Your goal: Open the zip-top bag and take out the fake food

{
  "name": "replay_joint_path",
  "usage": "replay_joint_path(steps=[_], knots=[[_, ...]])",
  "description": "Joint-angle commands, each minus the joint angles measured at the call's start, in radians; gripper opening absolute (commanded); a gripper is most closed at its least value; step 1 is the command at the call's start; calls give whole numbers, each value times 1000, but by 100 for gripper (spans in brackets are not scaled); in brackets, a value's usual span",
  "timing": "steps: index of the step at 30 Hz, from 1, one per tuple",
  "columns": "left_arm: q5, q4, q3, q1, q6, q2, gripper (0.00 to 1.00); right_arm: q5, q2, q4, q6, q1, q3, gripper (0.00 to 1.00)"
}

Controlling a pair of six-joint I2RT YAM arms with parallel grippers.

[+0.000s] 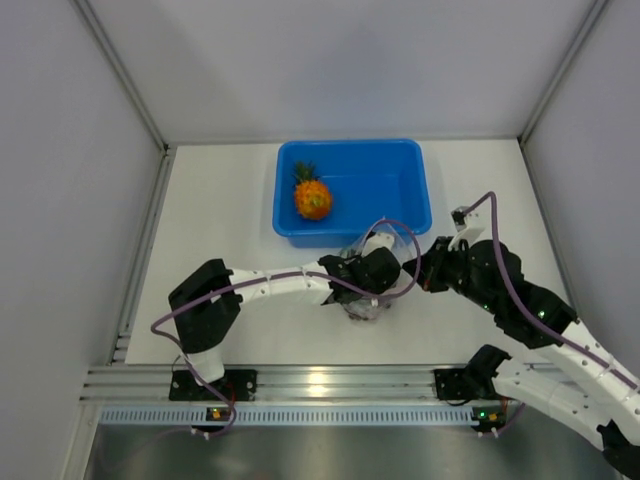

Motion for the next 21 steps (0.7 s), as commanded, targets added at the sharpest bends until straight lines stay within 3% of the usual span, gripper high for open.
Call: replay_joint_path(steps=[1, 14, 16, 21], knots=[[41, -80, 4, 7, -23, 24, 79, 35, 15, -6, -57, -10, 51, 0], [23, -105, -4, 3, -34, 157, 86, 0, 71, 1, -137, -13, 39, 0], [20, -106, -7, 3, -43, 159, 81, 3, 71, 0, -142, -13, 37, 0], [-16, -102, -20, 3, -72, 81, 46, 13, 69, -9, -162, -12, 33, 0]])
